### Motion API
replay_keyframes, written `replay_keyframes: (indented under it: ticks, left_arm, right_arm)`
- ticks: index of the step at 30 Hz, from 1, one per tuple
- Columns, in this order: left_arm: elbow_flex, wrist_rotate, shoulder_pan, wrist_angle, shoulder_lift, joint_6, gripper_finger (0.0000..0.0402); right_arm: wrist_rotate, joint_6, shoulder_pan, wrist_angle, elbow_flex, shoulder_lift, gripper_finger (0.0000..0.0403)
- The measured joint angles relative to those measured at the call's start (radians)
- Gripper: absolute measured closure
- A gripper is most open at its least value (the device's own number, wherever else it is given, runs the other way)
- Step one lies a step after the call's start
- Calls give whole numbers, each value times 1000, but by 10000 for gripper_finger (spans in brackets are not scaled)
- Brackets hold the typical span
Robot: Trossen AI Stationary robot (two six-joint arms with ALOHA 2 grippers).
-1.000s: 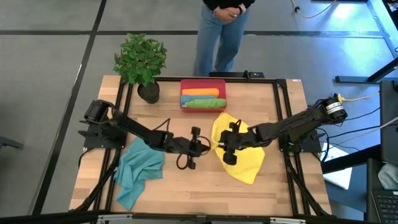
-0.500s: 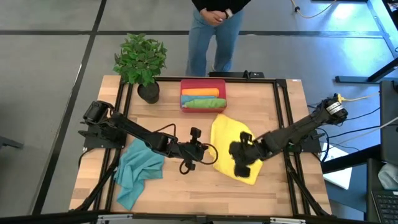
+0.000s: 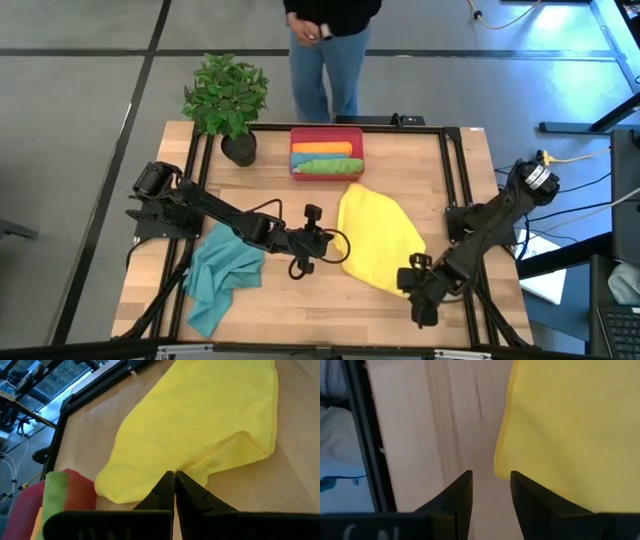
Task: Roll microfiber towels into tight, uniform cylinder then place into a basket
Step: Fold the yellow towel
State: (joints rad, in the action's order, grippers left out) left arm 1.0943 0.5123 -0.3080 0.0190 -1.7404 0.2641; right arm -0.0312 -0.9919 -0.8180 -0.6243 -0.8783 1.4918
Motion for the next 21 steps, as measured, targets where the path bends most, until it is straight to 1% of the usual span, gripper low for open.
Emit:
replay_keyframes:
  ticks: [3, 8, 12, 21]
  left_arm:
    - [0, -2, -3, 1, 0, 0, 401]
    - [0, -4, -2, 1, 0, -1, 401]
    - [0, -5, 0, 1, 0, -1, 401]
    - [0, -5, 0, 4, 0, -3, 401]
  right_arm:
    - [-8, -47, -34, 72, 44, 0, 270]
    - [-63, -50, -60, 190, 115, 0, 270]
    - [-89, -52, -65, 211, 147, 0, 270]
    - [-100, -52, -65, 259, 190, 1, 270]
